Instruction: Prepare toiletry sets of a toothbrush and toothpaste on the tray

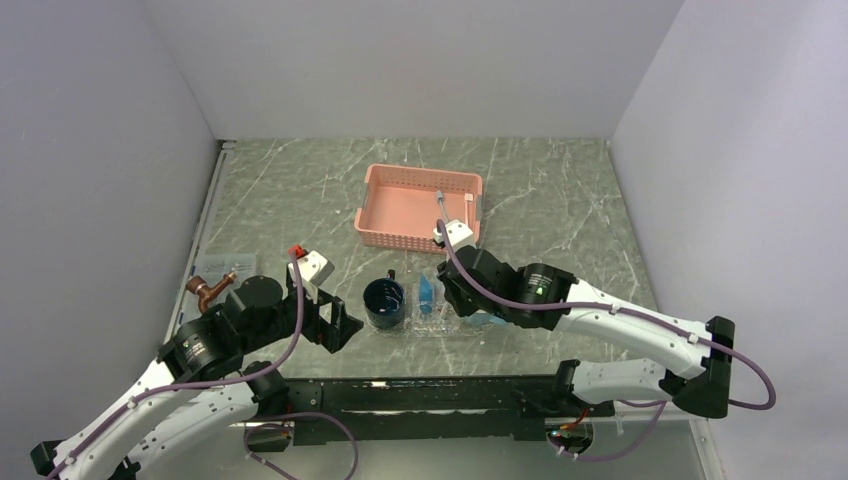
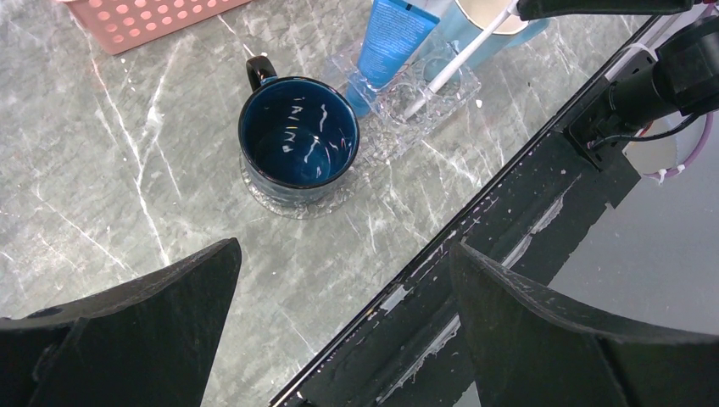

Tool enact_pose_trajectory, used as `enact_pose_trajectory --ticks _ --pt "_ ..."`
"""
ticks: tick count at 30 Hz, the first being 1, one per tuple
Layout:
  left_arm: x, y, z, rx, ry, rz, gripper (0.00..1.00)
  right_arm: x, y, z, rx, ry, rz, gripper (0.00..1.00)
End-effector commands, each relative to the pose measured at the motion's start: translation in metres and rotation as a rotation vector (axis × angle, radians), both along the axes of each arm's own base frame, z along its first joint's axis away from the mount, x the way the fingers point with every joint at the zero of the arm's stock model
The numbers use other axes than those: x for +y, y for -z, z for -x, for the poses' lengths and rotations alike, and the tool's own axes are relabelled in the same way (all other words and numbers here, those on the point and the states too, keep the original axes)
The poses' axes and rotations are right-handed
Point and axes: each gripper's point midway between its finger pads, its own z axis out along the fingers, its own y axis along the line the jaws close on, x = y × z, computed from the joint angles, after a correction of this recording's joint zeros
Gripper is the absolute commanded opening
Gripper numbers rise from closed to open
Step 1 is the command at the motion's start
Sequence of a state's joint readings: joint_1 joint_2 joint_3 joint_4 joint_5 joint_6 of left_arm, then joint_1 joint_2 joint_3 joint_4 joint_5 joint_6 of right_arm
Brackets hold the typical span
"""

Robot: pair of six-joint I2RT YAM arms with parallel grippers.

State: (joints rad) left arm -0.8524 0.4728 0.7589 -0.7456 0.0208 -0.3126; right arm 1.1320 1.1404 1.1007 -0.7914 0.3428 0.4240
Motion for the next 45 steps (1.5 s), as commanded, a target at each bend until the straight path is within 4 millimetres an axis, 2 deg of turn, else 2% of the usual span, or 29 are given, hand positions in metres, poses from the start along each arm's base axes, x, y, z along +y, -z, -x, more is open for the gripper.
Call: enact_pose_trajectory --ticks 1,16,32,39,45 --pt "-0.003 -0.01 -0.002 -0.026 -0.002 0.039 0.99 0.006 -0.013 -0.005 -0.056 0.031 -0.088 0.0" --pt "-0.003 -0.01 -0.002 -0.026 -0.001 0.044 0.99 0.001 -0.01 -0.006 -0.119 0.074 -0.078 0.0" --pt "-0.005 -0.009 -0.001 -0.018 0.005 0.039 0.99 0.0 -0.002 0.003 -0.133 0.09 -0.112 0.0" --pt "-0.006 -0.008 -0.001 -0.013 0.007 0.038 0.99 -0.002 0.007 0.01 -0.129 0.09 -0.094 0.13" --pt "-0.006 -0.007 -0.001 -0.01 0.01 0.034 0.99 -0.003 0.009 0.016 -0.136 0.096 -0.09 0.19"
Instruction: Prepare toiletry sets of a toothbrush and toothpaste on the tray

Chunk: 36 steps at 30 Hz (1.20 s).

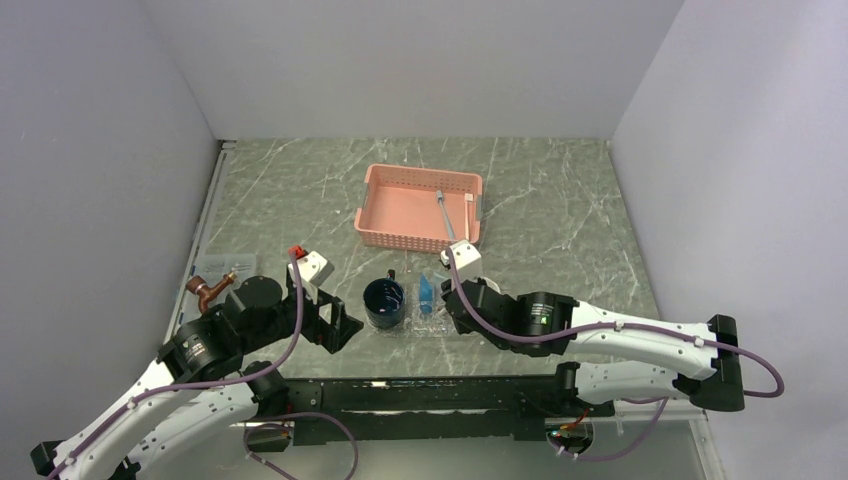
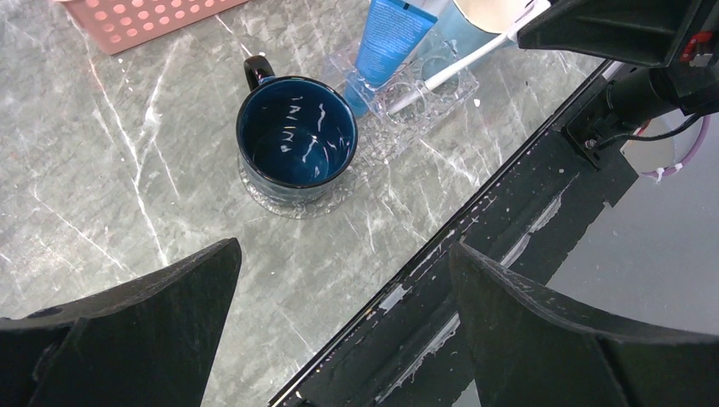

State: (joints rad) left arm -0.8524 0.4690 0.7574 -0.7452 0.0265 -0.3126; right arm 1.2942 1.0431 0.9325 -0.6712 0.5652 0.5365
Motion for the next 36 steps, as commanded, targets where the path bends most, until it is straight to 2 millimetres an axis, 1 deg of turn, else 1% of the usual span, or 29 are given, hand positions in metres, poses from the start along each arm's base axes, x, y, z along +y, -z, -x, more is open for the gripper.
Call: enact_pose_trajectory --ticks 1,9,13,24,27,32,36 --pt "-0.006 -0.007 -0.003 -0.009 0.004 0.029 0.99 -0.002 -0.004 0.001 -0.021 0.032 -0.028 0.19" --pt "-0.006 -0.007 -0.003 -0.007 0.004 0.029 0.99 -0.01 -0.006 0.004 -0.048 0.07 -0.014 0.2" --pt "-0.006 -0.006 -0.003 -0.007 0.002 0.028 0.99 -0.009 -0.003 0.006 -0.047 0.078 -0.025 0.2" --pt "-0.007 -0.006 -0.002 -0.004 0.005 0.027 0.99 -0.007 0.008 0.013 -0.04 0.083 -0.032 0.26" --pt "-0.007 -0.006 -0.002 -0.004 0.005 0.027 0.99 -0.006 0.006 0.014 -0.046 0.086 -0.032 0.27" --pt "-0.007 -0.006 -0.002 -0.004 0.005 0.03 0.99 -0.007 0.006 0.016 -0.053 0.091 -0.021 0.33" --pt "-0.007 -0.007 -0.002 -0.004 0.005 0.029 0.99 -0.007 0.004 0.017 -0.062 0.094 -0.016 0.34"
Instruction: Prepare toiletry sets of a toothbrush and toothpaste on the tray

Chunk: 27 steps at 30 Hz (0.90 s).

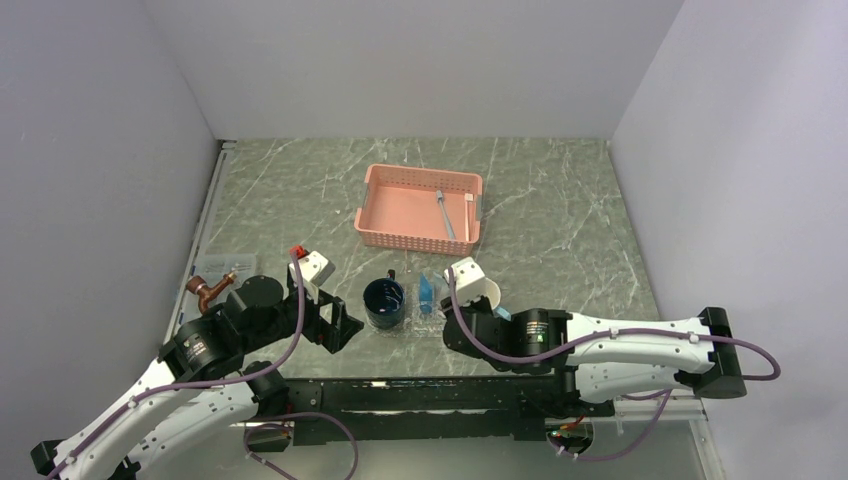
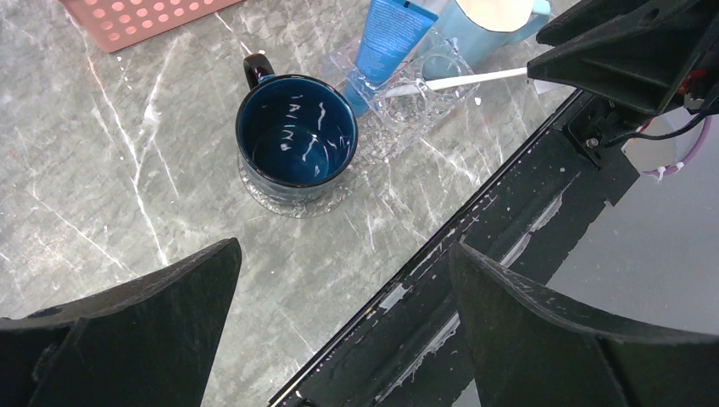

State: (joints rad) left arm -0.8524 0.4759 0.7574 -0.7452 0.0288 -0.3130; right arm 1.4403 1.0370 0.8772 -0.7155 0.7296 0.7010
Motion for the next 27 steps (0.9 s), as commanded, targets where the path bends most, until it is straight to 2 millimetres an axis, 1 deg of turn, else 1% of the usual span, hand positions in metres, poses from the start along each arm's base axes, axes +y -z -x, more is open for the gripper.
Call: enact_pose_trajectory --ticks 1,4,9,13,16,21,24,27 --pt "-0.006 -0.008 -0.002 -0.009 0.004 0.033 0.99 -0.001 -0.013 -0.003 -0.036 0.033 -0.018 0.34" --pt "-0.006 -0.008 -0.002 -0.009 0.004 0.035 0.99 0.0 -0.025 -0.007 -0.062 0.037 -0.025 0.36" --pt "-0.005 -0.008 -0.002 -0.01 0.002 0.033 0.99 0.0 -0.057 -0.016 -0.12 0.07 -0.022 0.39" --pt "-0.005 -0.009 -0.002 -0.014 0.002 0.037 0.99 0.002 -0.082 -0.027 -0.145 0.085 -0.019 0.4" --pt "-0.004 -0.009 -0.002 -0.018 -0.001 0.034 0.99 0.006 -0.097 -0.037 -0.158 0.082 -0.031 0.4" --pt "-0.001 -0.01 -0.003 -0.024 -0.014 0.037 0.99 0.009 -0.115 -0.062 -0.131 0.074 -0.066 0.4" --pt "0.0 -0.011 -0.003 -0.028 -0.02 0.04 0.99 0.007 -0.121 -0.082 -0.109 0.089 -0.051 0.4" --pt "0.0 -0.011 -0.003 -0.029 -0.019 0.039 0.99 0.01 -0.122 -0.1 -0.071 0.093 -0.028 0.4"
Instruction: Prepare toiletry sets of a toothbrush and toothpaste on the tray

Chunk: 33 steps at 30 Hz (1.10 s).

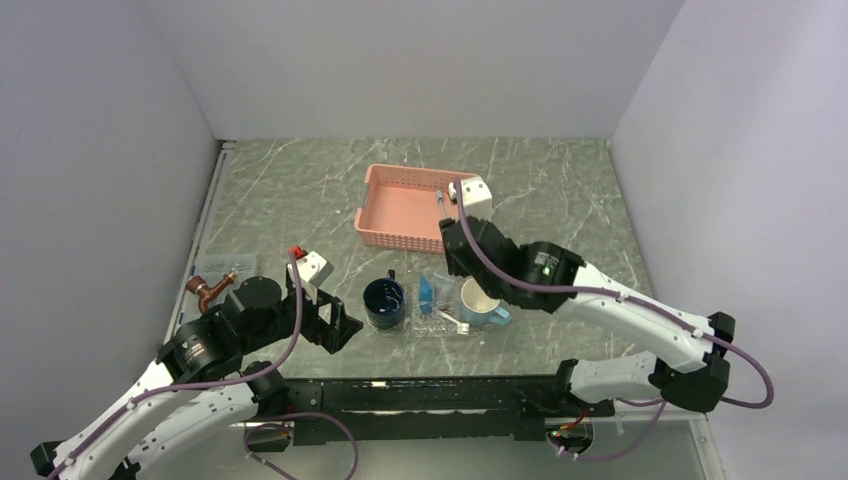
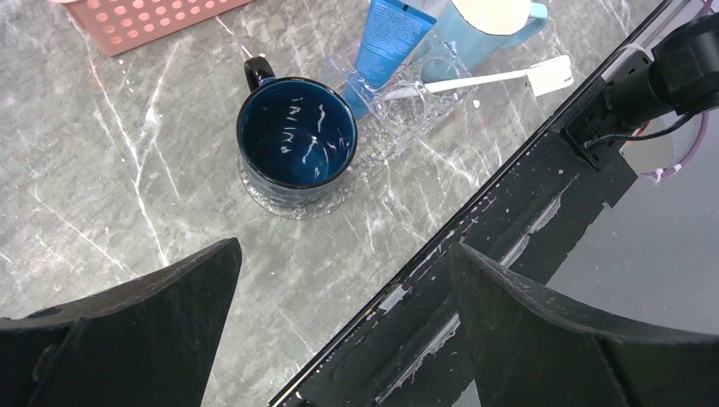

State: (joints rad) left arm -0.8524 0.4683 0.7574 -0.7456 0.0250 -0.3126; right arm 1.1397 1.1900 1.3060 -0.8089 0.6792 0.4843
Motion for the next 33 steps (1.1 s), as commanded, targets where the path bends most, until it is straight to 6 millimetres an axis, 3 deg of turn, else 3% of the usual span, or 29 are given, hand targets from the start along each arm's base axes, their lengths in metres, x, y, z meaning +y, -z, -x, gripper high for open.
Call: enact_pose_trajectory --ticks 1,9,19,33 --pt "-0.001 -0.01 -0.003 -0.022 -0.016 0.033 0.99 0.016 -0.012 -0.022 0.039 -0.058 0.001 0.41" --pt "0.0 -0.008 -0.004 -0.019 -0.024 0.025 0.99 0.029 0.015 -0.075 0.167 -0.038 0.008 0.41" --pt "0.0 -0.007 -0.004 -0.02 -0.025 0.027 0.99 0.033 0.074 -0.136 0.295 -0.012 0.006 0.45" --pt "0.003 -0.003 -0.012 -0.024 -0.066 0.004 0.99 0.017 0.156 -0.204 0.436 0.026 0.031 0.45"
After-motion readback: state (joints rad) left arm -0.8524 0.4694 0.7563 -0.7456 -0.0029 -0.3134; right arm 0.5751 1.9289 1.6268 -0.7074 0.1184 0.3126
